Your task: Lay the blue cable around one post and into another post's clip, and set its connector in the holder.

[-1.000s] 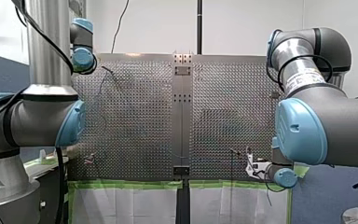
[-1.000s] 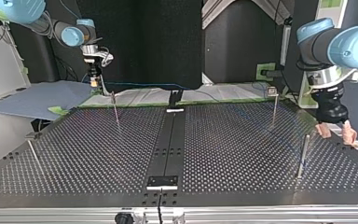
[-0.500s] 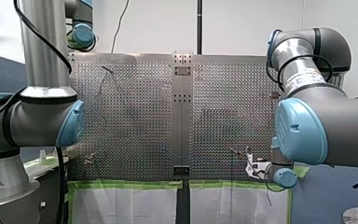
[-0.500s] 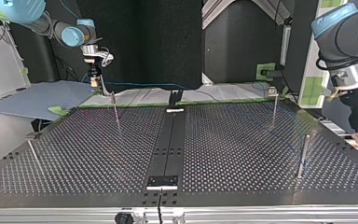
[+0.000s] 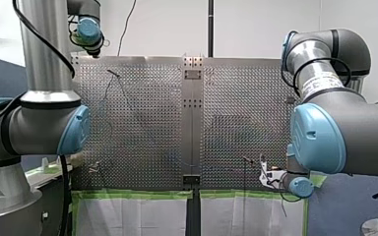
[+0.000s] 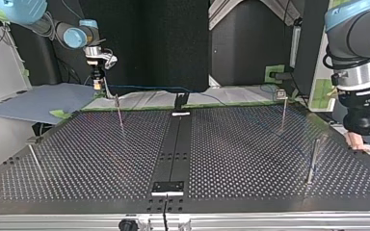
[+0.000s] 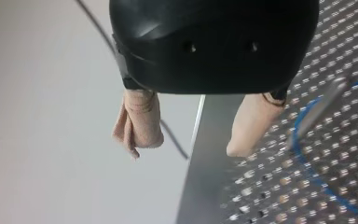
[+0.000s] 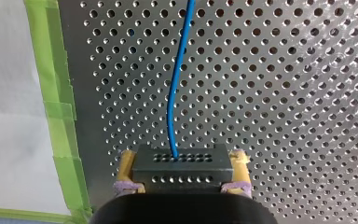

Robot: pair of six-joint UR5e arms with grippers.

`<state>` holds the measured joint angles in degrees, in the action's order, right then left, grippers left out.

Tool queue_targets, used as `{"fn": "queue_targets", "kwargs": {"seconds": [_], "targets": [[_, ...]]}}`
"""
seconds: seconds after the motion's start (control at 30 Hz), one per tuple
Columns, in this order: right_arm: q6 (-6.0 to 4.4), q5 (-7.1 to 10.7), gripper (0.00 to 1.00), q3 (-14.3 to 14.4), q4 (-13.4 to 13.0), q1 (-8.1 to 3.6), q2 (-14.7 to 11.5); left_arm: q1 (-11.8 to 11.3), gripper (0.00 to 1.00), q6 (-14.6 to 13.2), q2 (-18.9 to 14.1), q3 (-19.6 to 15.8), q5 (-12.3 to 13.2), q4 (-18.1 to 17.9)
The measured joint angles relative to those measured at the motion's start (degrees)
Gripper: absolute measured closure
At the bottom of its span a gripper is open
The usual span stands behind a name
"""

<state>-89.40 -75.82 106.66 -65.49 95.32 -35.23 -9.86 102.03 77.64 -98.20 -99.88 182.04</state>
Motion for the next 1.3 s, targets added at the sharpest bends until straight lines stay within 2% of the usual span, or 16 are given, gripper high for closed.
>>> {"fn": "queue_targets", "kwargs": {"seconds": [0.5,0.6,1.3], "targets": [[0.00,-0.02,1.00,-0.25,0.10,0.00,0.01,0.47,0.00,-8.41,0.23,0.01,0.29,8.48],[-0.04,-0.03,1.00,-0.26,0.19,0.01,0.02,0.48,0.00,-9.35,0.24,0.02,0.27,9.87],[-0.09,-0.04,1.00,-0.27,0.44,0.09,0.01,0.90,0.00,-9.41,0.29,-0.04,0.26,10.53]]}}
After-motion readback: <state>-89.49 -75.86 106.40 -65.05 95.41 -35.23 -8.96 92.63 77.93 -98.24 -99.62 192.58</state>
